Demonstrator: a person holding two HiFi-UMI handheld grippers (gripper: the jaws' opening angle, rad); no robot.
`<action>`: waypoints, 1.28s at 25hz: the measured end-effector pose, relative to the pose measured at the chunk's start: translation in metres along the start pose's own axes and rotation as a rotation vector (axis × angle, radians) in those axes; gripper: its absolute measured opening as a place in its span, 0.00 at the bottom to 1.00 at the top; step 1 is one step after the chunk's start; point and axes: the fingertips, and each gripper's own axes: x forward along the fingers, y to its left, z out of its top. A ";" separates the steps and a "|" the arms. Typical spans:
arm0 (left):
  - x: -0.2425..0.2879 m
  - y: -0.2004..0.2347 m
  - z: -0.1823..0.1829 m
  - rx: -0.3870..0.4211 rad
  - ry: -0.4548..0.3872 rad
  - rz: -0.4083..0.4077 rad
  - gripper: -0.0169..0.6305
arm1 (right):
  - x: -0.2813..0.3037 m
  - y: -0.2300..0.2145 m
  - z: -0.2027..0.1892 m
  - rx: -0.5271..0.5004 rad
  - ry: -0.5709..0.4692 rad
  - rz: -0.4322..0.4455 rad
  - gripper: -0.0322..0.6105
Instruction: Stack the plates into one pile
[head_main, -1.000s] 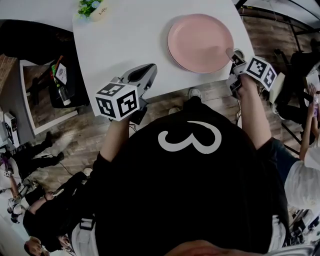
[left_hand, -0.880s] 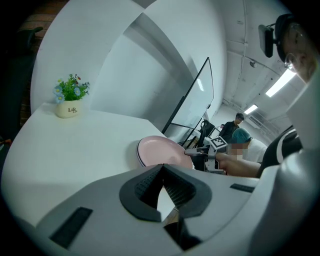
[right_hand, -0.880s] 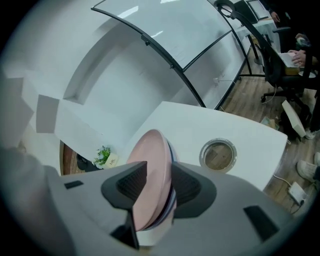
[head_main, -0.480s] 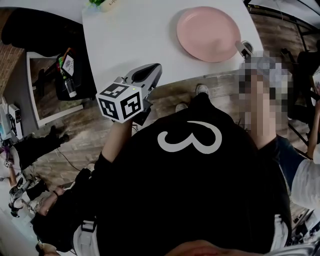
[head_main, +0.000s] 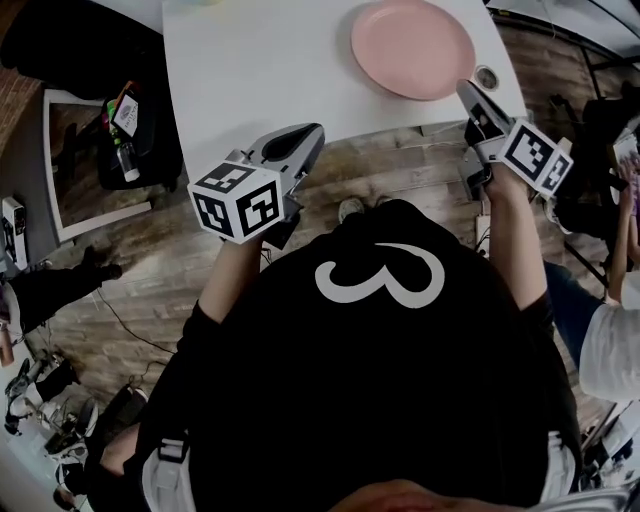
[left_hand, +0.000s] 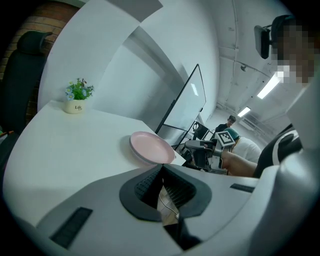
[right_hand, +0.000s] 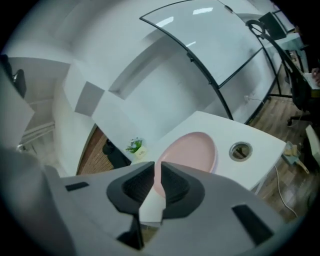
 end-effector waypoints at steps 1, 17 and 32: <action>-0.002 -0.004 0.000 0.004 -0.006 -0.005 0.05 | -0.003 0.009 -0.006 -0.012 0.014 0.024 0.13; -0.026 -0.152 -0.025 0.079 -0.125 -0.021 0.05 | -0.133 0.134 -0.085 -0.423 0.226 0.503 0.09; -0.049 -0.308 -0.081 0.194 -0.164 -0.071 0.05 | -0.293 0.142 -0.112 -0.458 0.166 0.573 0.09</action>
